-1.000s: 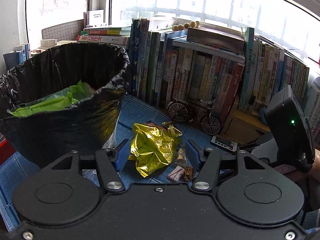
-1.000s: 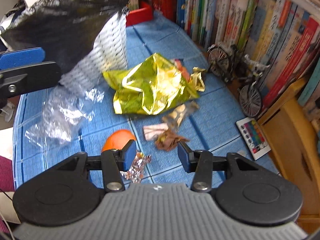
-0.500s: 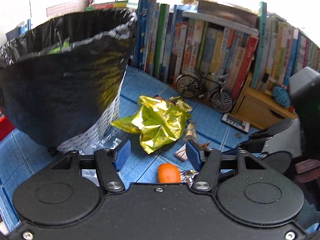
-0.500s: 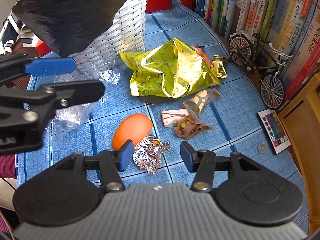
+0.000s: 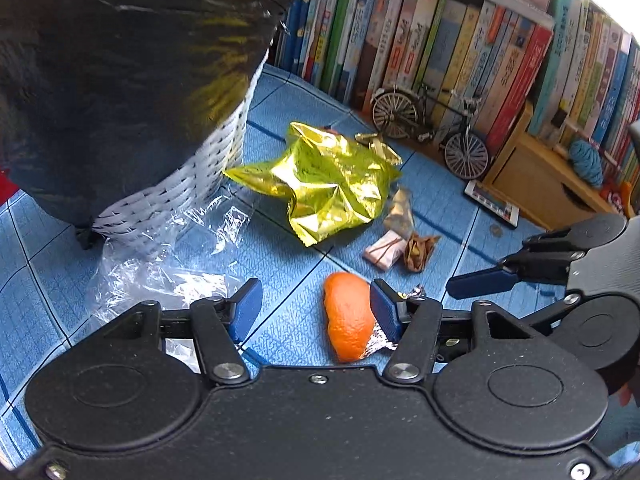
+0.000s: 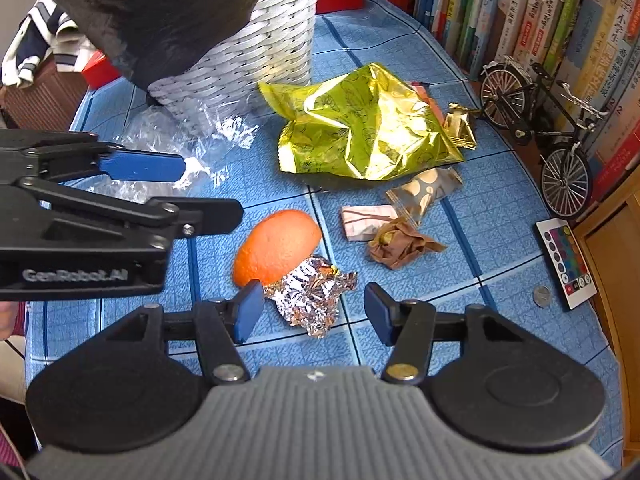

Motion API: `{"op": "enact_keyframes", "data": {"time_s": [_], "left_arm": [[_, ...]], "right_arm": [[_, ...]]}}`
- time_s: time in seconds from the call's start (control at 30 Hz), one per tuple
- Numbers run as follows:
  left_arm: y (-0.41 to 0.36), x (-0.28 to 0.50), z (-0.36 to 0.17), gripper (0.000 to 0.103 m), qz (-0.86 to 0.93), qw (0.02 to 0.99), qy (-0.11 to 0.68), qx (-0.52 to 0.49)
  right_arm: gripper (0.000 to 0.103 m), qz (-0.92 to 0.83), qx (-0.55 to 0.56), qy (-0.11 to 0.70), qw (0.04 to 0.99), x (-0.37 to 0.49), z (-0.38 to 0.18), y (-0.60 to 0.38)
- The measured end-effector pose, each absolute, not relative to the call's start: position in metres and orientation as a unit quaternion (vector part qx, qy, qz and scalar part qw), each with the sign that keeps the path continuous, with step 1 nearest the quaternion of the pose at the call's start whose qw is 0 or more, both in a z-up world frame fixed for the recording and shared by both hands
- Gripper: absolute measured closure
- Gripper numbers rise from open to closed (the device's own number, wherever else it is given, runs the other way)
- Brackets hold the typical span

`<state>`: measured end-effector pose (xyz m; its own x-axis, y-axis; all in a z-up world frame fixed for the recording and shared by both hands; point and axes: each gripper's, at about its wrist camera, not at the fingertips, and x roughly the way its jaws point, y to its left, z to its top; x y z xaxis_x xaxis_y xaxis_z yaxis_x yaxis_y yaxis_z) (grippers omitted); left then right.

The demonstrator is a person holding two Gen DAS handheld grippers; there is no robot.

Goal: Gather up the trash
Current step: 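Lower the left tool around an orange peel piece while the right tool nears crumpled foil, then close the left tool on the orange peel while the right tool lowers onto the silver foil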

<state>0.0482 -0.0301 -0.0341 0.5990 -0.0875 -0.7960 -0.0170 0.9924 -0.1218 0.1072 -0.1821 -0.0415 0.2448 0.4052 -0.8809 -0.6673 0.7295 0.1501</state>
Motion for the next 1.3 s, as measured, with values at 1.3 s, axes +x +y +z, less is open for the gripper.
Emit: {"op": "enact_keyframes", "data": {"time_s": [1.3], "left_arm": [[-0.054,0.085,-0.07,0.066,-0.054,0.867,0.487,-0.094]], "right_arm": [[0.032,0.335,-0.13,0.515,0.778,0.106,-0.053,-0.182]]}}
